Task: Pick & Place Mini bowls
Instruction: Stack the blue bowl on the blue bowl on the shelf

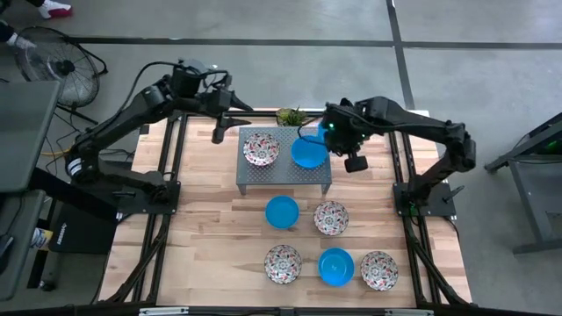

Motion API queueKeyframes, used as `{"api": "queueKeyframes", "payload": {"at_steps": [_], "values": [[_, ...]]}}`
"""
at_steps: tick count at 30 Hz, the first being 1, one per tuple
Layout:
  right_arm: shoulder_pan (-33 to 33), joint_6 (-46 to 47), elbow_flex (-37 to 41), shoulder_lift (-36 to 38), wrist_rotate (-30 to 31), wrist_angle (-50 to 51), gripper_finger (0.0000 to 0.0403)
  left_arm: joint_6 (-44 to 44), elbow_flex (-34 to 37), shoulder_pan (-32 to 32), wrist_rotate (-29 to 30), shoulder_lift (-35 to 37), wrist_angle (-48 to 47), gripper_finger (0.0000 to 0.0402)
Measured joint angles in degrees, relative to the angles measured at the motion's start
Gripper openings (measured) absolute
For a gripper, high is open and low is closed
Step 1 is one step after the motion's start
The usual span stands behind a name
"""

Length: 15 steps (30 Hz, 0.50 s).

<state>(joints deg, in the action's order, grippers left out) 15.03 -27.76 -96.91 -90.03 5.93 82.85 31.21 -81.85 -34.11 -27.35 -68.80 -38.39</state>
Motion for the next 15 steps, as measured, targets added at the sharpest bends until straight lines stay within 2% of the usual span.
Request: {"api": "queueKeyframes", "payload": {"at_steps": [3, 8, 11, 15], "values": [[0.1, -1.5, -4.7, -2.0, 0.5, 0.0, 0.0, 0.2, 0.0, 0.0, 2.7, 3.1, -2.4, 0.017], [0.0, -3.8, -10.5, -4.5, -2.7, 0.2, 0.0, -0.1, 2.0, 0.0, 3.8, 7.4, -3.4, 0.017], [-0.3, -5.4, -12.0, -5.7, -5.2, 1.1, 0.0, -3.1, 6.8, 0.0, 3.6, 10.3, -1.1, 0.017], [-1.2, -5.8, -12.0, -6.2, -5.4, 0.4, 0.0, -8.6, 15.9, 0.0, 3.5, 14.7, 5.2, 0.017]]}}
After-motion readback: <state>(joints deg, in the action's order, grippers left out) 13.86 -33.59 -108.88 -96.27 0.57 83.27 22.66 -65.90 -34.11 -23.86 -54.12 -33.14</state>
